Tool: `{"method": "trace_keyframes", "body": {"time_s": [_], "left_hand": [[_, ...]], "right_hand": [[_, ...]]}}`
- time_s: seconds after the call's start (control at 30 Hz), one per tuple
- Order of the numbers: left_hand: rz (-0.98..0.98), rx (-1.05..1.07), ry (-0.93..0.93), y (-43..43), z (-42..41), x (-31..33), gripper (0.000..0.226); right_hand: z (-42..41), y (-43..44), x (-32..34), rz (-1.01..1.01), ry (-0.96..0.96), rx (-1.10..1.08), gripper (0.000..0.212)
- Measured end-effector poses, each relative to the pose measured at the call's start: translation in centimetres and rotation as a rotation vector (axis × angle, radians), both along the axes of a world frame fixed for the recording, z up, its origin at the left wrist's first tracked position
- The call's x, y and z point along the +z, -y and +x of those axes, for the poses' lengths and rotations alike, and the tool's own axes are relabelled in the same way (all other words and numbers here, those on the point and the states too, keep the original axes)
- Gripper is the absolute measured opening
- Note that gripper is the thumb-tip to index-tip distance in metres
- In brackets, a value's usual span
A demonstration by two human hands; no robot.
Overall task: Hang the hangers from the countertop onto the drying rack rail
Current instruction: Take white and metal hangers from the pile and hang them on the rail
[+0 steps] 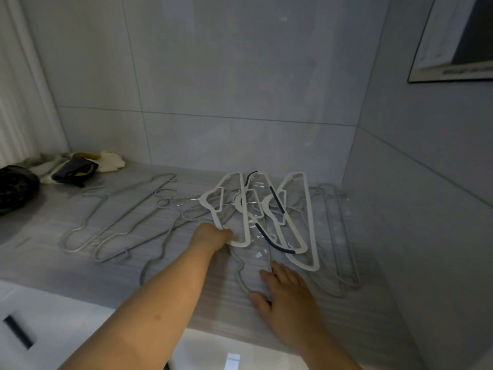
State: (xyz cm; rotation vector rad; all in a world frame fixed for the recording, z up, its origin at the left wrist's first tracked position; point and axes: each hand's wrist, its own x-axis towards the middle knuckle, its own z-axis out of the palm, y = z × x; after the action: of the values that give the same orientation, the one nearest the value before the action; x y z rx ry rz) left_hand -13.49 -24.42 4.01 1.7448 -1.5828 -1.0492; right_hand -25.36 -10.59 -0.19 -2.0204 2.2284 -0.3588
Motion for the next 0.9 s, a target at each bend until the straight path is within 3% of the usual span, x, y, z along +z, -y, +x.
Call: {"method": "trace_keyframes", "body": {"time_s": [0.07, 0.1, 0.13, 0.2, 0.3, 0.4, 0.5, 0.6, 0.73, 0.83, 0.9], "left_hand": [[-0.008, 0.042, -0.145, 0.1, 0.1, 0.2, 0.033], [0.000, 0.067, -0.269, 0.2, 0.1, 0.3, 0.034], [0.029, 0.092, -0.412, 0.2, 0.2, 0.5, 0.033], [0.099, 0.108, -0.652, 0.0, 0.4, 1.2, 0.030], [0.111, 0.080, -0.778, -0.5, 1.0, 2.0, 0.028], [0.086, 0.068, -0.817, -1.2, 1.6, 2.5, 0.024], [0.042, 0.064, -0.765, -1.9, 2.7, 2.5, 0.012], [-0.014, 0.107, -0.689, -2.5, 4.2, 2.4, 0.010], [-0.033, 0.108, -0.636, -4.4, 5.7, 2.7, 0.008], [-0.016, 0.084, -0.662, -5.6, 6.1, 2.9, 0.014], [0.004, 0.090, -0.728, -5.9, 6.2, 2.7, 0.009]], "right_hand": [[0.0, 0.0, 0.6, 0.029, 0.000, 0.033, 0.101], [0.0, 0.0, 0.8, 0.012, 0.005, 0.034, 0.105], [0.0, 0.1, 0.7, 0.001, 0.011, 0.032, 0.101], [-0.1, 0.1, 0.0, 0.038, -0.023, 0.023, 0.074], [0.2, 0.2, -0.3, -0.012, -0.031, -0.027, 0.052], [0.3, -0.2, 0.0, -0.071, -0.088, -0.034, 0.054], [0.0, 0.4, 0.5, -0.093, -0.060, -0.014, 0.080], [0.1, 0.1, 0.7, -0.175, -0.059, -0.012, 0.080], [0.0, -0.7, 0.6, -0.047, 0.001, 0.072, 0.112], [0.1, -0.7, 0.8, -0.057, -0.029, 0.068, 0.112], [0.3, -0.3, 0.6, -0.104, -0.087, 0.031, 0.094]]}}
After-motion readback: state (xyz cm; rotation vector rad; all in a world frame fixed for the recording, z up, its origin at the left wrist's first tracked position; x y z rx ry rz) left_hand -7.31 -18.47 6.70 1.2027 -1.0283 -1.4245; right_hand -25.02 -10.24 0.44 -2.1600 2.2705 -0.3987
